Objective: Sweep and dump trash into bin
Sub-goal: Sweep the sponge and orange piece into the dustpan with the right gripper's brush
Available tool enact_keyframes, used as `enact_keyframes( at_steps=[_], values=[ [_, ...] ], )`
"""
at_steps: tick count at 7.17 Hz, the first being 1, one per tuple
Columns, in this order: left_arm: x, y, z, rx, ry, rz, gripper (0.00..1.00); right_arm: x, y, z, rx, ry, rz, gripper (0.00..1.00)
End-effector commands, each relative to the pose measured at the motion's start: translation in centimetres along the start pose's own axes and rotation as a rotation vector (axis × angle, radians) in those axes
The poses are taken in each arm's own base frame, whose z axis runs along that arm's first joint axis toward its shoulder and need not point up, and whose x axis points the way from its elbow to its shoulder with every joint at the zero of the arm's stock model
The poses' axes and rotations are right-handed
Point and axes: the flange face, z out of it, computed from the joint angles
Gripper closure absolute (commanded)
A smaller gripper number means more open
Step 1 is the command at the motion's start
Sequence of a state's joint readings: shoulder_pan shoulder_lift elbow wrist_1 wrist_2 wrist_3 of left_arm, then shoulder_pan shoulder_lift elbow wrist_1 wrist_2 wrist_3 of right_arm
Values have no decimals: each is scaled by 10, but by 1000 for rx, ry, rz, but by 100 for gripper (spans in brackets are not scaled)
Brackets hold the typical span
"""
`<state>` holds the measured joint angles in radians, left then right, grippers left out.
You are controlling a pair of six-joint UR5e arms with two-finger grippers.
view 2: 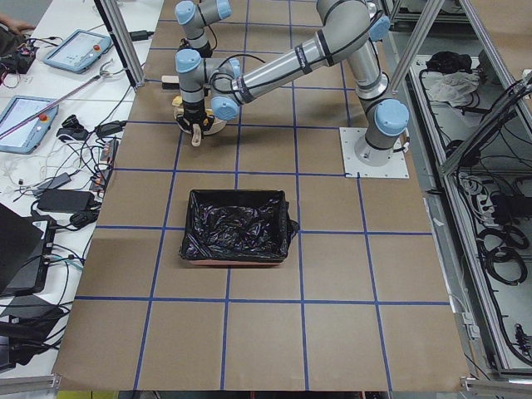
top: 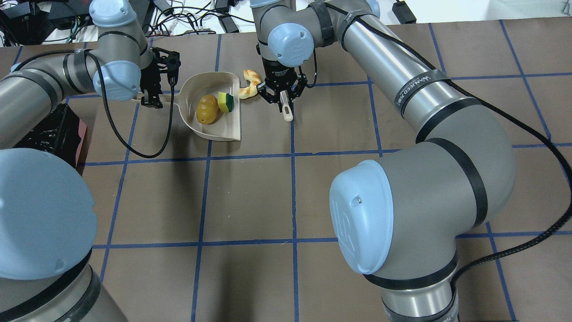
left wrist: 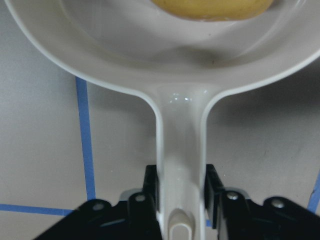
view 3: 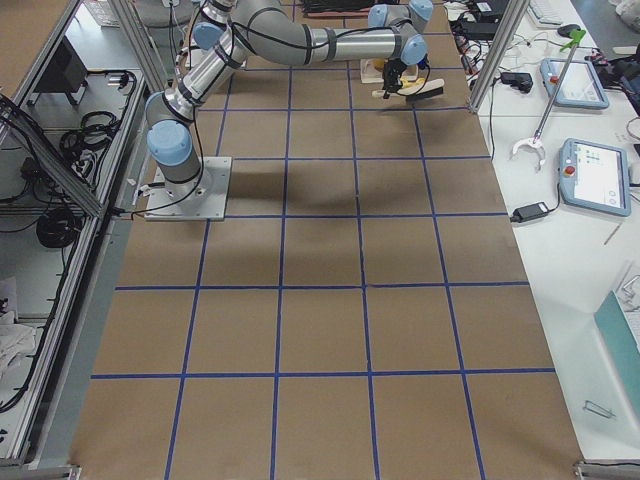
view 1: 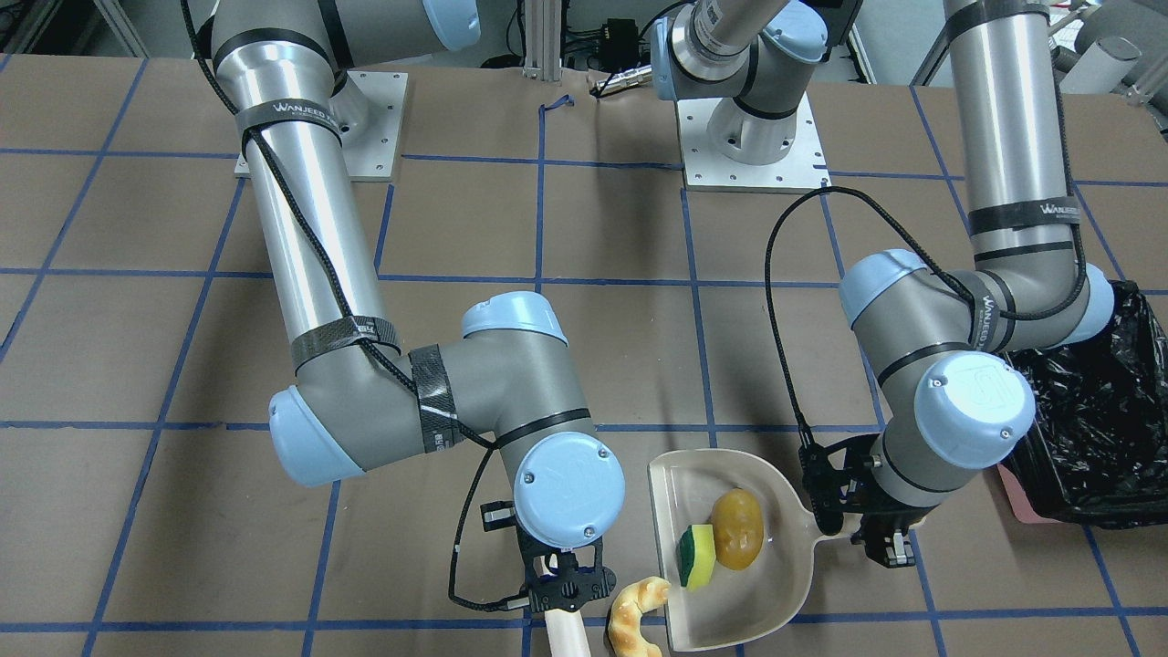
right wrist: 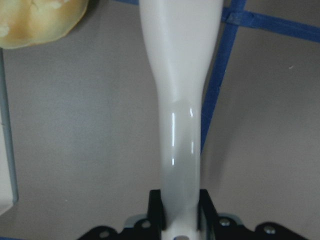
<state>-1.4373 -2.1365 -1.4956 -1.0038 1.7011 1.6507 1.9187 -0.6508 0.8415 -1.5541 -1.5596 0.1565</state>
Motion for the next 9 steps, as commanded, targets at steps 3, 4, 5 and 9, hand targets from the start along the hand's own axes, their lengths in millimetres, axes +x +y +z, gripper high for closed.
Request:
enact_keyframes(
  at_steps=[3,4,5,9],
  values=[
    [-2,1,4,2,4,-3,100,-28,9,3,-12,-37,26,79],
    [-3,0,4,3,4,-3,100,-33,12,3,-18,-38,28,79],
    [-3,0,5,3,4,-3,100,-40,14,6,-23,-46,42,79],
    [-3,1,6,3,6,-4,100,-71,27,6,-33,-67,65,78]
  ],
)
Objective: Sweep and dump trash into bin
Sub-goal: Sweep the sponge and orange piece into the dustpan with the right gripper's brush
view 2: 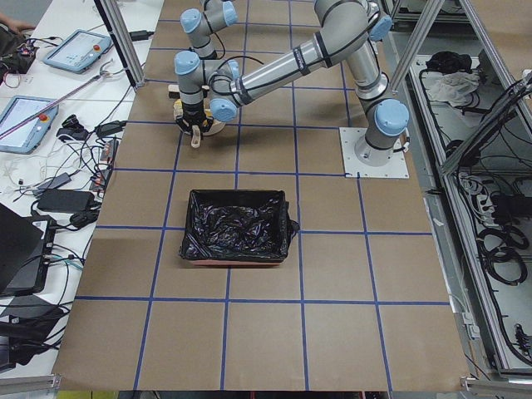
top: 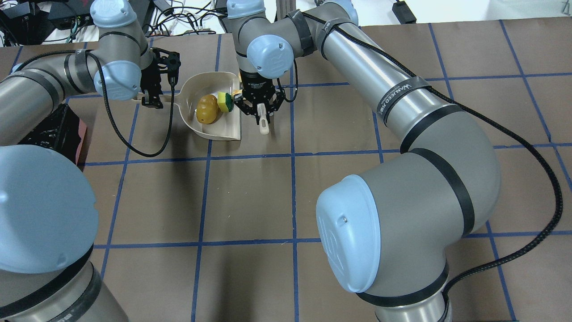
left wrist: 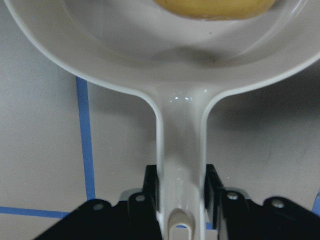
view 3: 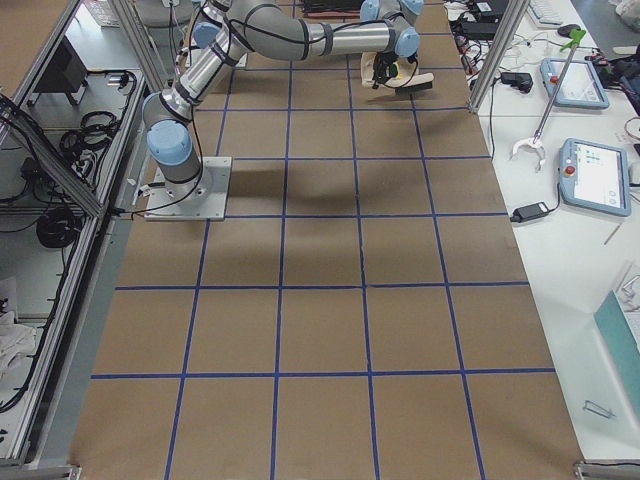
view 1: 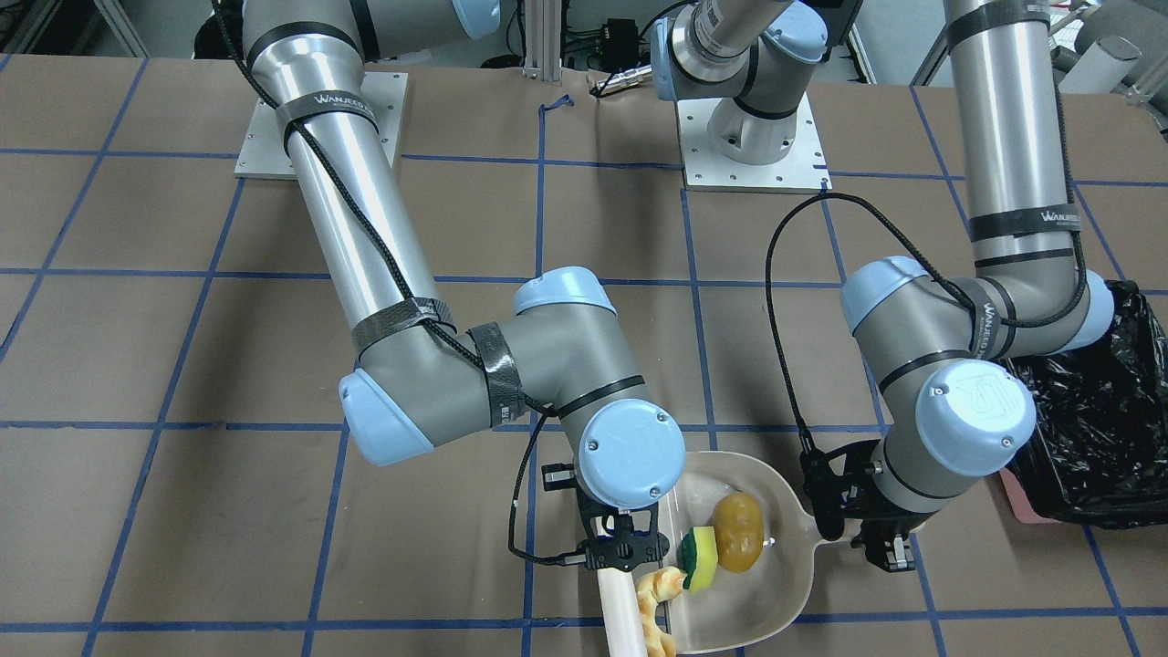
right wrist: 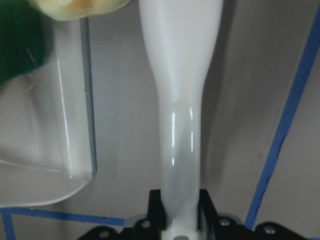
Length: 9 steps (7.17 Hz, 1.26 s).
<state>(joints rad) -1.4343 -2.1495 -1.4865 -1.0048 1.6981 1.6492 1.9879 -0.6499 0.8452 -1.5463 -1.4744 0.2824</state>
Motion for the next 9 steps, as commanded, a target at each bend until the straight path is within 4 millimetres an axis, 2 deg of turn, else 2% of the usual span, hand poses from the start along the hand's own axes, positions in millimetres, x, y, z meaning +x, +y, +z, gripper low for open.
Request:
enact_keyframes(
  at_steps=[1,6,9],
  values=[
    [-1,0,0,0,0,0,100,-21,11,3,-6,-6,8,78],
    [0,-1,-1,-2,-2,1,100,-64,35,5,-20,-44,50,78],
    [1,0,-12,-4,-14,1,100,-90,50,3,-35,-98,93,76]
  ],
)
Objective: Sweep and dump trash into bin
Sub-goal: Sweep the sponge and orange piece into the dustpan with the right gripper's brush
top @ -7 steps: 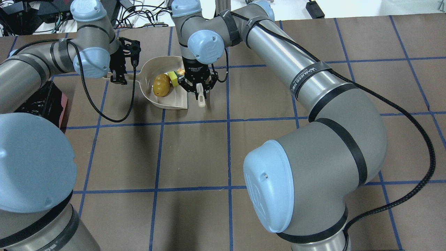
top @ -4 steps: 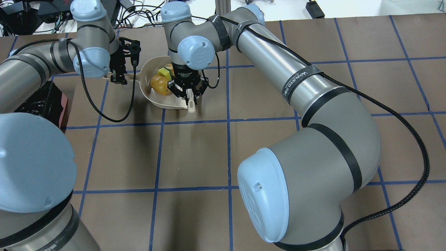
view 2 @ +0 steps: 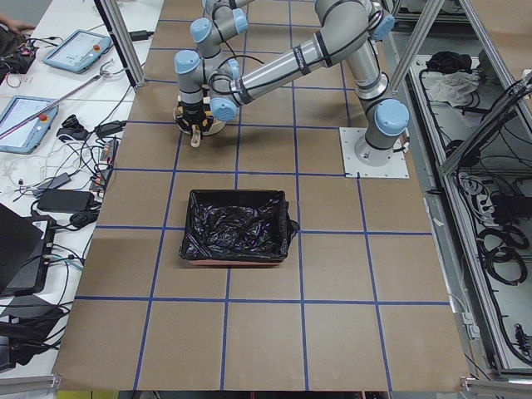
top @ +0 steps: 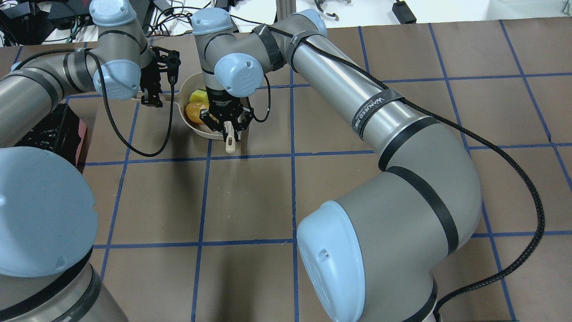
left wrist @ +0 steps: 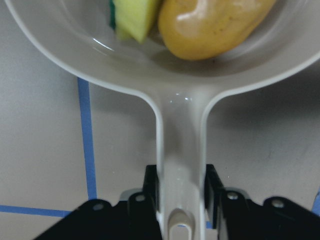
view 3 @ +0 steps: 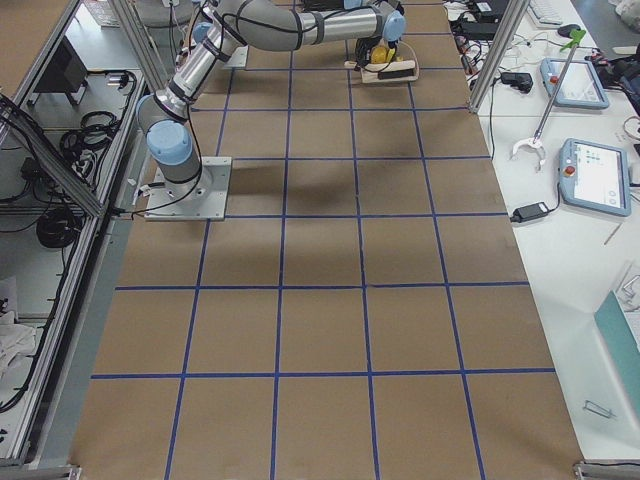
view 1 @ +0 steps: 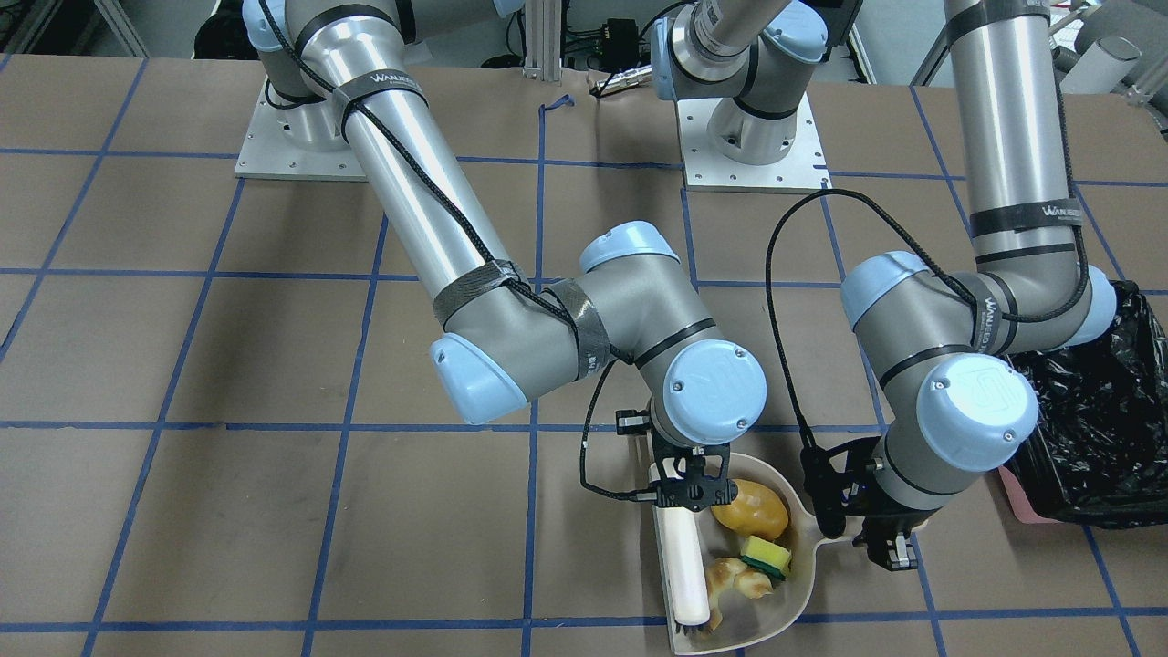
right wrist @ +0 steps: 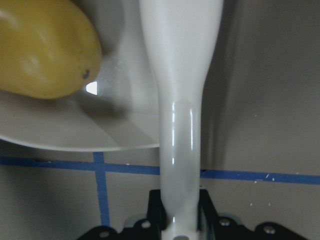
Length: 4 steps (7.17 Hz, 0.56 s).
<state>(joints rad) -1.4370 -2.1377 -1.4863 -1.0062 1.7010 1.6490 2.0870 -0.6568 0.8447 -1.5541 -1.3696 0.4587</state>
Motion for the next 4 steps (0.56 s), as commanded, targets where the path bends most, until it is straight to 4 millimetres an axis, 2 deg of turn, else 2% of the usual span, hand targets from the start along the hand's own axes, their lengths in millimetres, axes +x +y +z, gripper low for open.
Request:
enact_keyframes(
  at_steps=[1,4],
  values=[
    [1,0,-5,-2,-4,0,100,-13,13,-9,-2,-38,17,76],
    [1,0,-5,-1,-5,0,100,-6,24,-39,18,-42,14,76]
  ],
)
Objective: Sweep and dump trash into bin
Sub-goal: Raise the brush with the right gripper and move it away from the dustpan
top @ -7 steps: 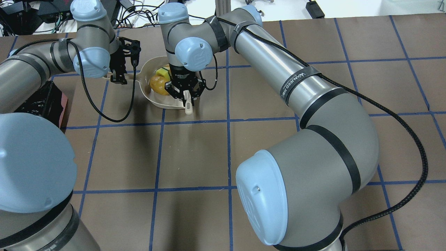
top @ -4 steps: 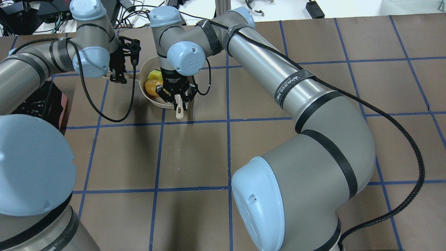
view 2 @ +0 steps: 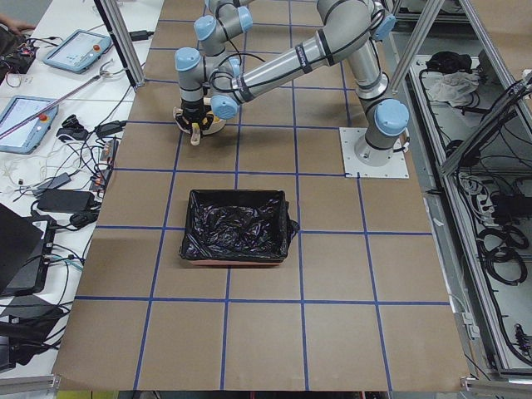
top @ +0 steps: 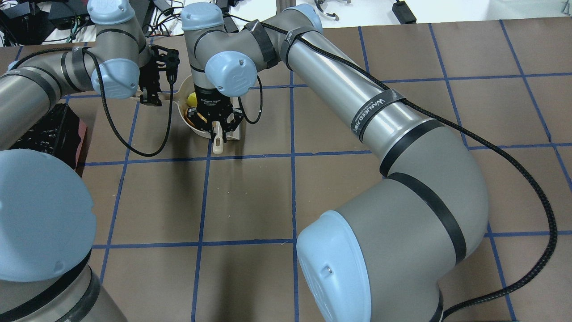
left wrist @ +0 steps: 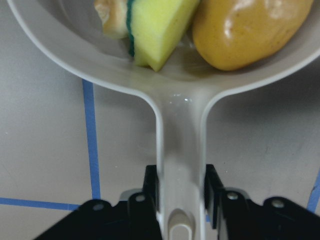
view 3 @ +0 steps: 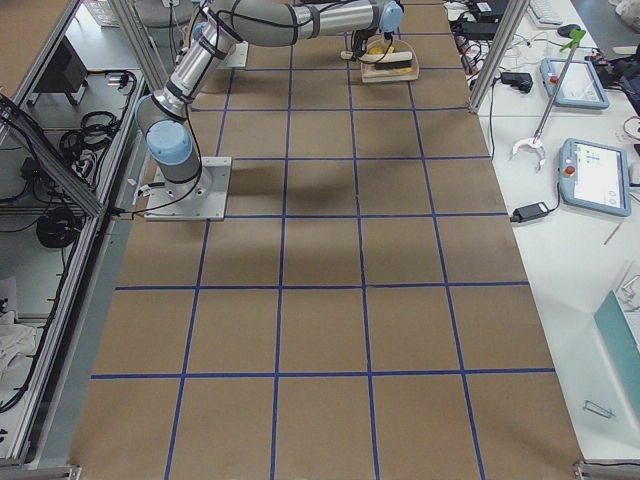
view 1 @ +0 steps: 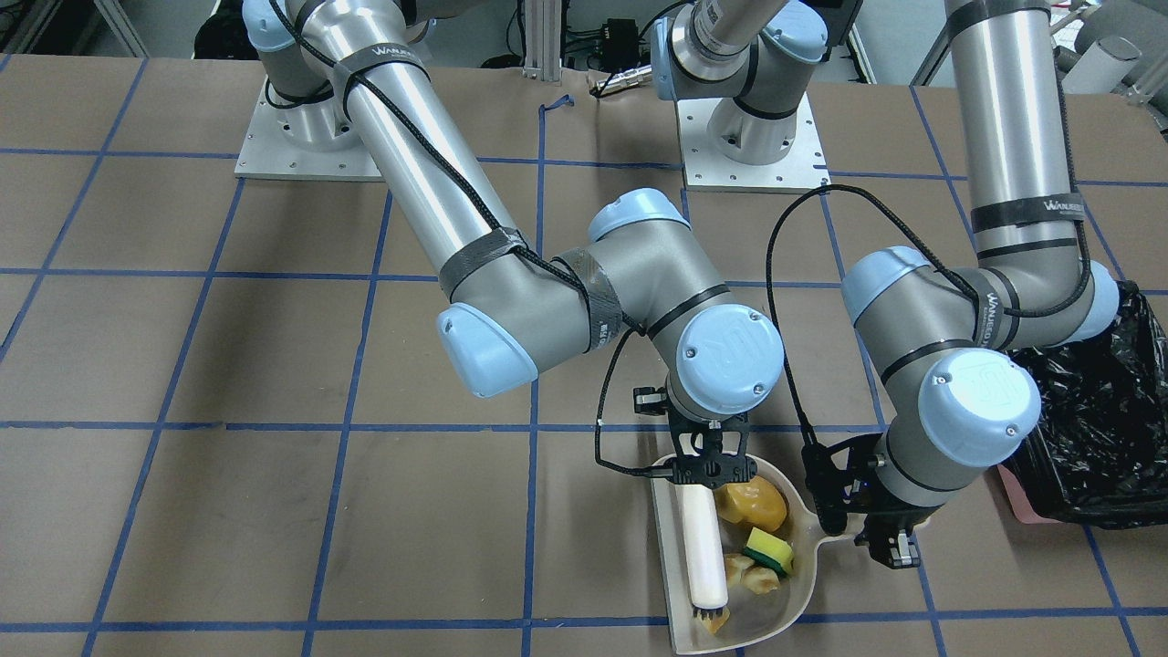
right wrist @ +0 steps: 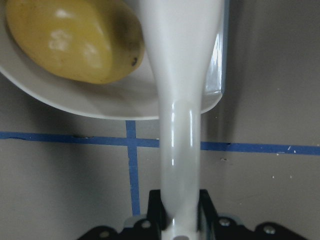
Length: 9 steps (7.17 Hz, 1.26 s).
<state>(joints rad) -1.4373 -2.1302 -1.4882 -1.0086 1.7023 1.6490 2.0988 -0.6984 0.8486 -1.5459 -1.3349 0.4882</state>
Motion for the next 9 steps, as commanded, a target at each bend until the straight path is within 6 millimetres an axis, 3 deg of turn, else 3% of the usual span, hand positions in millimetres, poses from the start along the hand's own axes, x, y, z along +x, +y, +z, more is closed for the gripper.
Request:
enact_keyframes(
  at_steps=[1,3,6,9],
  values=[
    [0,0,0,1,-1,0,100,16,2,-28,12,-12,19,76],
    [0,-1,-3,10,-6,1,100,76,3,-50,-44,-26,116,77],
    [2,6,-18,7,-19,-7,100,196,40,-63,-120,-32,263,77],
    [6,35,-34,8,-1,-31,100,314,46,-72,-142,-31,284,78]
  ],
)
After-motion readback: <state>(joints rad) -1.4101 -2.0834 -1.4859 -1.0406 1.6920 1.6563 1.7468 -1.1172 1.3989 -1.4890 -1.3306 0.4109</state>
